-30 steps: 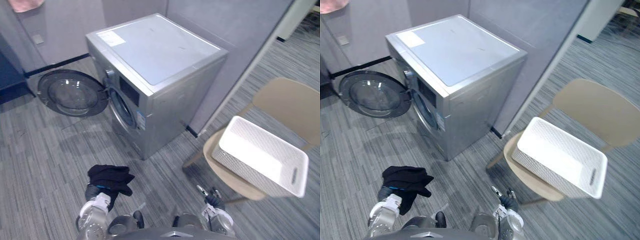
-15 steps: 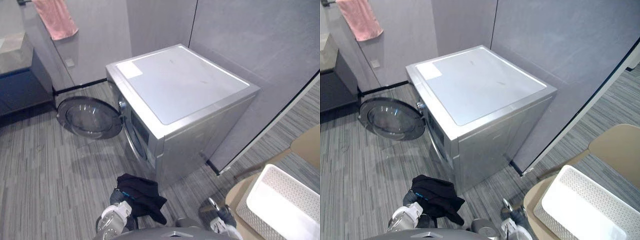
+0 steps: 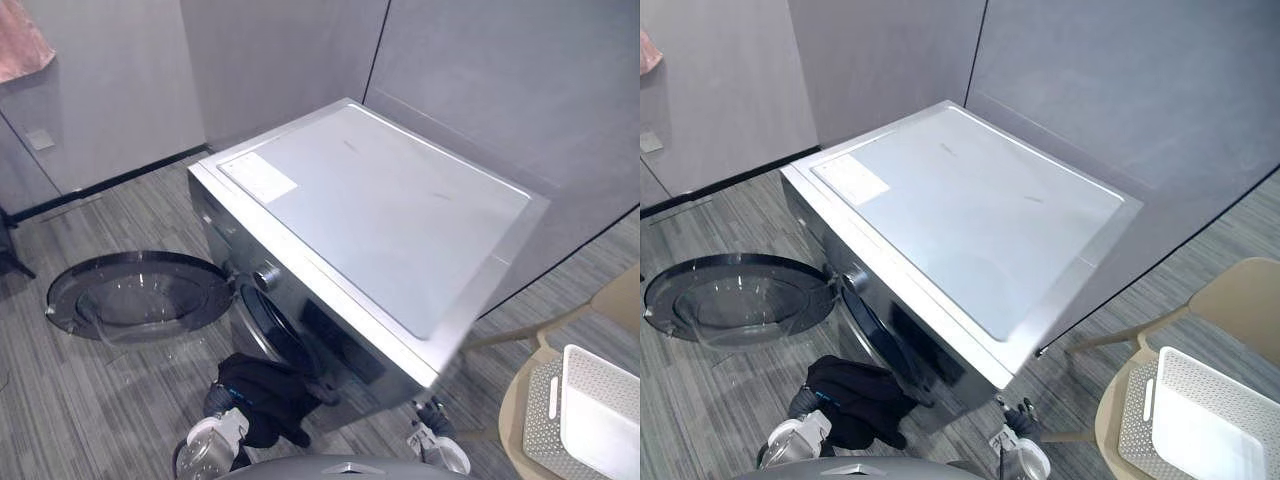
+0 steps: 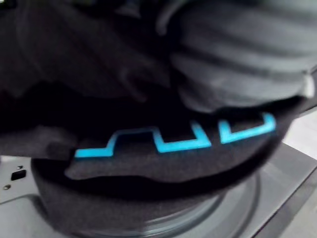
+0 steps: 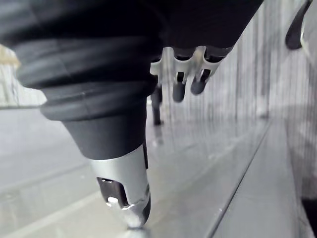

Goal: Pick up the laundry basket with both hands and put the clothes into the washing machine.

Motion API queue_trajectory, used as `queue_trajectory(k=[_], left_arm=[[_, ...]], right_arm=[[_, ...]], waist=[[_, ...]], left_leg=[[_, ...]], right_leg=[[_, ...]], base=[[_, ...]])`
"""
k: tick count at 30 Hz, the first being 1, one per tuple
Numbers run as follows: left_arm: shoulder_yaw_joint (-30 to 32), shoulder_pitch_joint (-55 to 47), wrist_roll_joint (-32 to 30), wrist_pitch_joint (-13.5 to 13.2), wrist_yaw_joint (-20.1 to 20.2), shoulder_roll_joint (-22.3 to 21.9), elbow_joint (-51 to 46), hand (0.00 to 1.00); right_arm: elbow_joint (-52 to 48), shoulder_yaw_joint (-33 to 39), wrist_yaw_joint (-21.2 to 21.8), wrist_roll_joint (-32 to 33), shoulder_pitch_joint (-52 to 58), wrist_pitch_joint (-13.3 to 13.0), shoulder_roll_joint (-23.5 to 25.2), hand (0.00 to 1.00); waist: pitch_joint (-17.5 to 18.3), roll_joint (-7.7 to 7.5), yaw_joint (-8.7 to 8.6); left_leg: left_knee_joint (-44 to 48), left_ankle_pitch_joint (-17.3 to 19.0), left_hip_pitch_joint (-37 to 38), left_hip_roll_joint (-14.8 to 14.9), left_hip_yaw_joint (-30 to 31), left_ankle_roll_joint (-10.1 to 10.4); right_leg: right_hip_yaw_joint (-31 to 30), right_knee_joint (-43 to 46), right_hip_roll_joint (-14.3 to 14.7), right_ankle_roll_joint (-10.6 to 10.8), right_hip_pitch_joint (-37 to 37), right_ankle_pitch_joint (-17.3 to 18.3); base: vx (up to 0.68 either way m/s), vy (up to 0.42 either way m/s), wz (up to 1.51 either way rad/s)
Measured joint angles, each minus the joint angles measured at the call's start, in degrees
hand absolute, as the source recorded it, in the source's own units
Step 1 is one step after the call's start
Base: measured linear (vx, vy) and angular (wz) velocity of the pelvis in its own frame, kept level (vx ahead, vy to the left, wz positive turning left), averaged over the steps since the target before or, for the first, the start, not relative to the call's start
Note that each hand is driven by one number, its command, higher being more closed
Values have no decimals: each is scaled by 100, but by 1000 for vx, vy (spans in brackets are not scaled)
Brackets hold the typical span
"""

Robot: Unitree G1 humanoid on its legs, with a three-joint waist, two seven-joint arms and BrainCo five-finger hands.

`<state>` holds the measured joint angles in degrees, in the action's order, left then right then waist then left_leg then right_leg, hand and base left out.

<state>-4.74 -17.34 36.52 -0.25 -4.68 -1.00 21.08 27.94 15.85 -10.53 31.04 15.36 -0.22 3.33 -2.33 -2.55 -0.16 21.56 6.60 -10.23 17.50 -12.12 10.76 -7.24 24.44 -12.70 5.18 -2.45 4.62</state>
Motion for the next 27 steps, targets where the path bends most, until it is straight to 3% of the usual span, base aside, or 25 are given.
queue_trajectory(k=[1,2,3,5,7,9,11,14,15,17,18,20,22,25,27], left_arm=[[16,16,-70,-17,-12,10,-20,100],[27,62,-71,-36,-18,19,-20,100],[24,97,-71,-35,-22,17,-19,100],[28,195,-73,-34,-23,-8,-15,100],[50,261,-73,-34,-15,-85,31,100],[180,368,-73,-14,-14,-258,284,100],[154,384,-72,11,-1,-322,273,100],[249,267,-70,12,-8,-323,169,100],[291,199,-71,14,-2,-321,-53,100],[292,116,-71,18,21,-314,-258,100],[270,-36,-70,24,71,-304,-364,100],[382,-295,-70,33,122,-326,-485,100],[549,-318,-68,43,115,-346,-487,100],[541,-370,-61,63,105,-351,-558,100],[452,-300,-57,72,79,-336,-740,100]], right_arm=[[0,-5,3,-30,-63,-1,-1,0],[0,-120,13,-170,-115,3,-5,0],[0,-174,33,-239,-135,15,-6,0],[4,-280,166,-356,-176,51,-10,0],[34,-240,218,-399,-214,39,-9,0],[200,-104,239,-393,-238,21,-9,0],[298,-185,241,-391,-119,55,-8,0],[272,-319,249,-401,-154,47,-11,0],[200,-514,270,-440,-199,43,-12,0],[151,-626,311,-446,-226,42,-15,0],[93,-655,369,-467,-225,46,-28,0],[-39,-695,416,-699,-229,46,-53,0],[-42,-811,416,-842,-233,55,-87,0],[-41,-1070,419,-848,-136,70,-56,0],[-55,-1061,417,-846,-215,63,-58,0]], waist=[[-4,6,13],[-4,6,-46],[-4,6,-94],[-21,35,-165],[-41,74,-191],[-151,292,-294],[-172,343,-353],[-208,323,-217],[-408,238,-146],[-538,245,-71],[-553,254,4],[-521,348,86],[-517,345,60],[-584,256,-18],[-749,180,-30]], left_leg=[[-215,55,371,-7,-514,-136],[-371,92,654,-77,-908,-202],[-450,109,769,-117,-1080,-234],[-630,147,1109,-224,-1732,-300],[-702,158,1212,-350,-2011,-314],[-1162,-102,1357,-439,-2023,-391],[-1590,-421,1552,-520,-2062,-407],[-1227,-470,1540,-434,-2102,-457],[-154,-359,1238,-183,-1979,-537],[870,-368,805,74,-1577,-595],[1489,-411,453,149,-1038,-680],[1557,-240,400,16,-518,-897],[1402,-175,516,-154,-516,-977],[1106,-161,534,-340,-506,-953],[940,-18,514,-385,-508,-752]], right_leg=[[864,124,-266,-245,-180,-257],[1532,483,-376,-293,-359,-44],[1766,690,-345,-233,-428,116],[2104,1106,175,-6,-614,936],[2103,347,419,-136,-354,1195],[2047,-255,589,-219,-142,1056],[2006,-339,619,-257,-155,975],[1807,-352,635,-264,-131,979],[1718,-369,622,-283,-8,966],[1671,-355,652,-301,46,966],[1543,-309,677,-334,9,990],[1286,-104,661,-335,-177,1075],[1121,32,592,-242,-352,1089],[1074,100,469,-172,-545,1029],[1026,405,463,-170,-854,1041]], base=[[95,386,-162],[66,328,-157],[13,241,-137],[-5,122,-124],[-38,8,-99],[-24,-16,-44],[17,-50,-10],[-47,-62,-24],[-93,-86,-26],[-106,-56,-22],[-110,61,-43],[-52,171,-61],[-38,126,-38],[-47,92,-8],[-65,51,-6]])
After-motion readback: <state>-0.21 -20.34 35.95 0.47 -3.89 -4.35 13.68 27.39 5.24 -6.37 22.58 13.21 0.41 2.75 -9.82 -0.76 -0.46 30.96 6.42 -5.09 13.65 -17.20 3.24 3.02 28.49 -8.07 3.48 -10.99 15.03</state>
